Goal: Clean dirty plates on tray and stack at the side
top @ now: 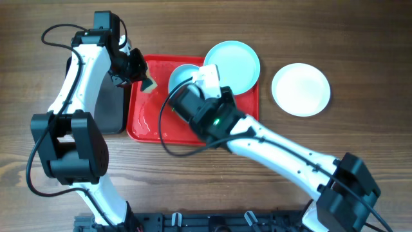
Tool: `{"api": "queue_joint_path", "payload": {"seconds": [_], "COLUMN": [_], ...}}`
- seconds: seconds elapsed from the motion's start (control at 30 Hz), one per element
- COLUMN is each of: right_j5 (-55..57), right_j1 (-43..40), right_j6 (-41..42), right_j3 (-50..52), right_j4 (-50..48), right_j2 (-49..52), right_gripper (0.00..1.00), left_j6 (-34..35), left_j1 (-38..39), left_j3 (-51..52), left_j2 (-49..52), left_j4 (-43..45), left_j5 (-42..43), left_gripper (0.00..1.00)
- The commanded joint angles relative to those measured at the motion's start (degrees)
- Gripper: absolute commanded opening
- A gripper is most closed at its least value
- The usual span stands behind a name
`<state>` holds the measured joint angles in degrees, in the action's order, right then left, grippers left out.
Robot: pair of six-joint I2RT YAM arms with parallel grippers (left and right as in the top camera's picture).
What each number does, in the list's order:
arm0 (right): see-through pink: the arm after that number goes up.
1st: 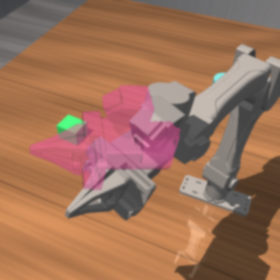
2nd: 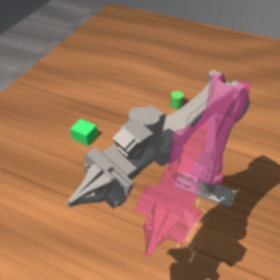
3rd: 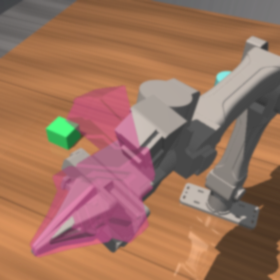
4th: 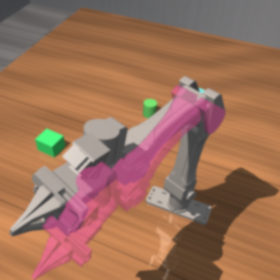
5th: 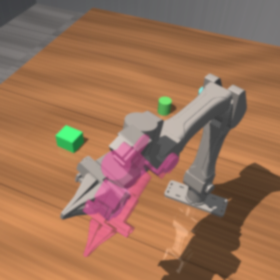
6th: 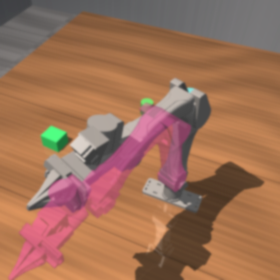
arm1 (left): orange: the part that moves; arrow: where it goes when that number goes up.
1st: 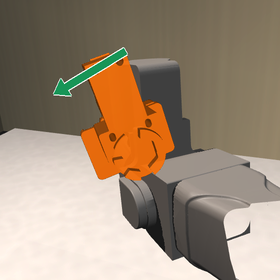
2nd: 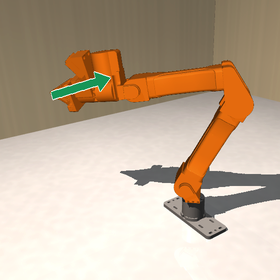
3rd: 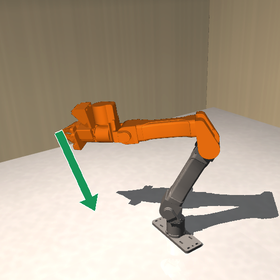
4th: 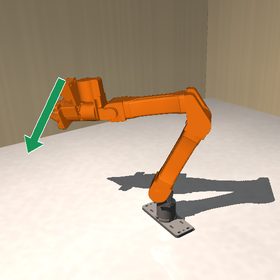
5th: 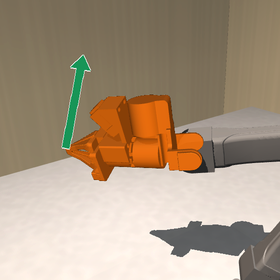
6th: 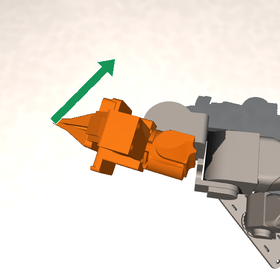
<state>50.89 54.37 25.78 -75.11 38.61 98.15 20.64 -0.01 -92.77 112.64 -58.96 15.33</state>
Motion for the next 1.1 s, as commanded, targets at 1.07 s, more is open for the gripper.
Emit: {"api": "queue_joint_path", "payload": {"seconds": [1.07], "right_j5": [-12.74], "right_j1": [-3.87], "right_j6": [0.57], "right_j3": [-1.11], "right_j4": [2.01], "right_j2": [-4.17], "right_gripper": [0.04], "left_j6": [-0.94], "left_j1": [0.28], "left_j3": [-0.87], "left_j2": [0.42], "left_j4": [-0.68], "left_j5": [0.0], "left_gripper": [0.04]}}
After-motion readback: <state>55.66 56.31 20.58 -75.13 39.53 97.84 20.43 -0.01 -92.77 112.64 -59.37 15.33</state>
